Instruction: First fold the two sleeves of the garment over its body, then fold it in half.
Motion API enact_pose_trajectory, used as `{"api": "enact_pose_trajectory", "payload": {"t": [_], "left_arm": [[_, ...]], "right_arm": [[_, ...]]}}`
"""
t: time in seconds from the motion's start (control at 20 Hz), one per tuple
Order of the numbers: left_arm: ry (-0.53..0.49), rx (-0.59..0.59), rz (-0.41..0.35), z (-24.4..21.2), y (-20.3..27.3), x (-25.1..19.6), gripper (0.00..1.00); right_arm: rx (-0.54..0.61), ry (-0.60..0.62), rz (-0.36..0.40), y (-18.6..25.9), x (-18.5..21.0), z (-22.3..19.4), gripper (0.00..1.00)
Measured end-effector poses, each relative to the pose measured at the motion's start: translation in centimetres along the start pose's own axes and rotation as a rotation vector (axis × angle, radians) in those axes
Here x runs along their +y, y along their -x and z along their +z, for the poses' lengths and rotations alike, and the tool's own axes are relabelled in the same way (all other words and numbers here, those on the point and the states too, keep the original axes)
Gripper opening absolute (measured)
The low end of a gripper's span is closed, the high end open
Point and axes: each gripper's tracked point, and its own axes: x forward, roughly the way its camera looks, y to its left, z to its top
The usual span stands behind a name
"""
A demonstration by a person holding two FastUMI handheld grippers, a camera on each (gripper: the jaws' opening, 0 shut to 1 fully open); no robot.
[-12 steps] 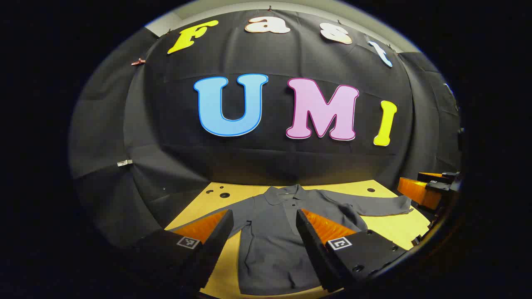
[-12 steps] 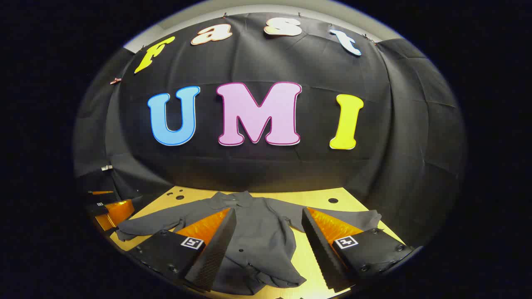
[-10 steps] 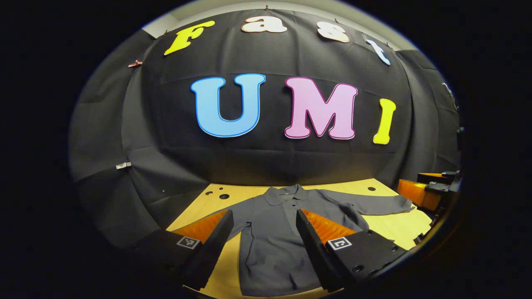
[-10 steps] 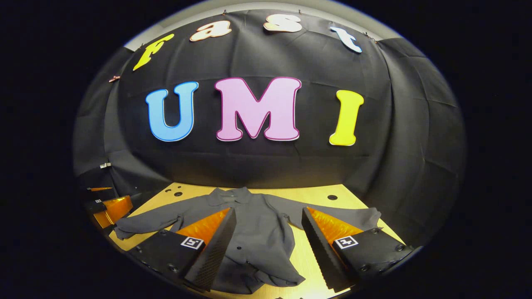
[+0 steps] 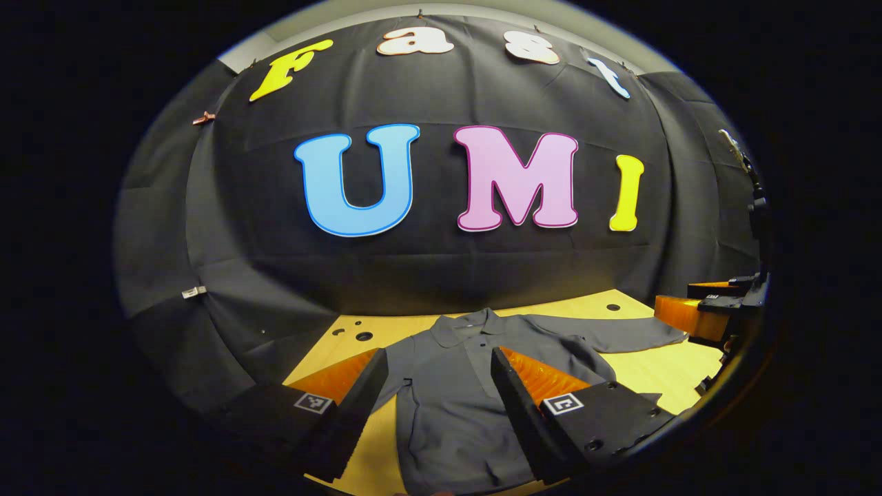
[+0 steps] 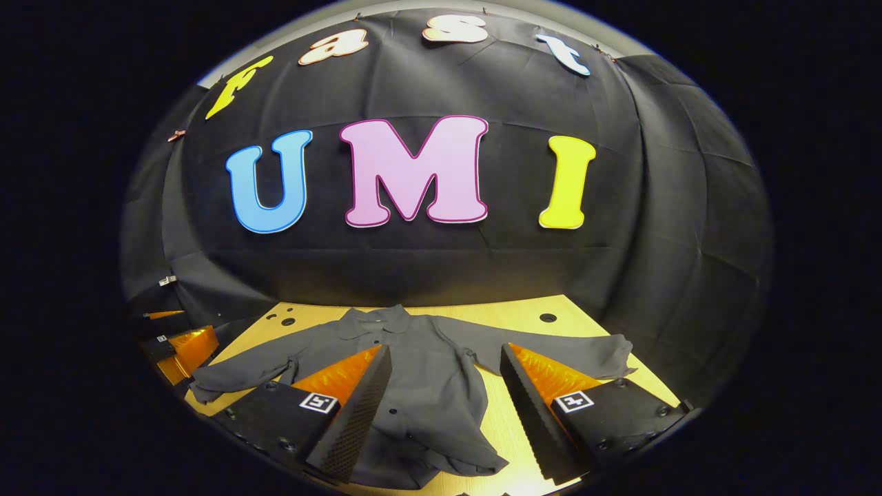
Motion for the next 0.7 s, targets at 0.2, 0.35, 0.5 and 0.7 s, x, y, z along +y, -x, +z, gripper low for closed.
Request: {"api": "enact_pose_trajectory", "payload": {"t": [0.2, 0.35, 0.5, 0.7], "left_arm": [[0.012, 0.011, 0.006, -0.2, -0.4, 0.2, 0.95], [0.005, 0.014, 0.014, -0.3, -0.6, 0.4, 0.95], [0.0, 0.018, 0.025, -0.2, -0.8, 0.7, 0.95], [0.014, 0.039, 0.039, -0.8, -1.0, 1.0, 0.95]], "right_arm": [[0.005, 0.025, 0.027, -0.3, 1.0, -0.3, 0.98], [0.005, 0.027, 0.03, -0.8, 0.9, -0.1, 0.98], [0.016, 0.009, 0.012, -1.6, -0.1, -0.2, 0.98], [0.015, -0.006, -0.05, -2.9, -3.0, 0.1, 0.98]]}}
